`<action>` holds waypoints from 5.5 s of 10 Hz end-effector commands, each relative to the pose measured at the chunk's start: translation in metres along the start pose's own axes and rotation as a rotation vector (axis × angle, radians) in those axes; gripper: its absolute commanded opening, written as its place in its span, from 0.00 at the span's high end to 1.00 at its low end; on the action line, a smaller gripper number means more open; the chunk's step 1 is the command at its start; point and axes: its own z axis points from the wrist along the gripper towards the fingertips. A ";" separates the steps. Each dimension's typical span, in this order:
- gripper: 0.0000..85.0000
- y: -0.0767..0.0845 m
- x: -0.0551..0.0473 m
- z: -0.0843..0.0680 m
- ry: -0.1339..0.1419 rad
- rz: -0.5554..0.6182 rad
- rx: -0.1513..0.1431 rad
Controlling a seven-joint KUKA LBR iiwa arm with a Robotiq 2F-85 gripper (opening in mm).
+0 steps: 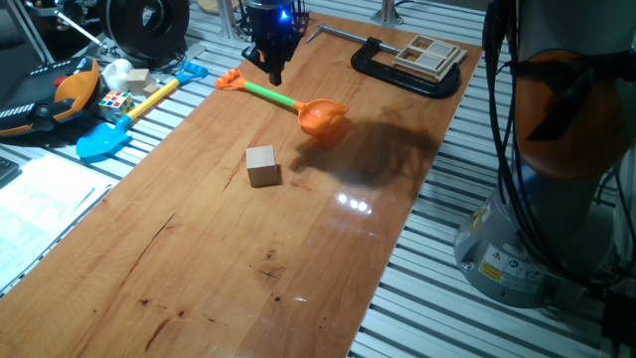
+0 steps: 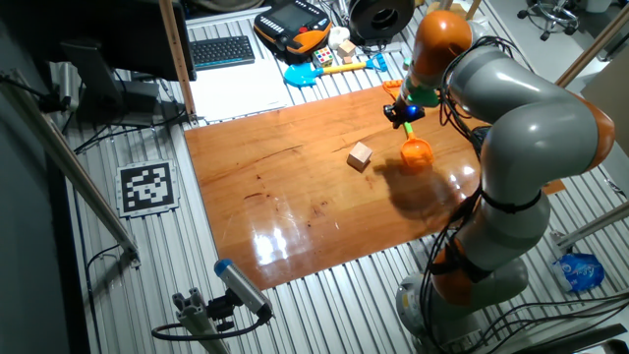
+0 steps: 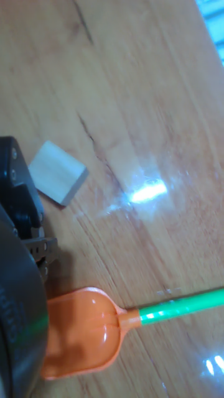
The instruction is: Use a shovel to scoop up an object
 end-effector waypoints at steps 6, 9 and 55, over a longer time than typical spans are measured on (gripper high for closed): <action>1.00 0.000 0.000 0.000 -0.023 -0.070 0.095; 1.00 -0.004 -0.005 0.003 -0.045 -0.085 0.114; 0.80 -0.109 -0.152 0.090 0.003 -0.118 0.040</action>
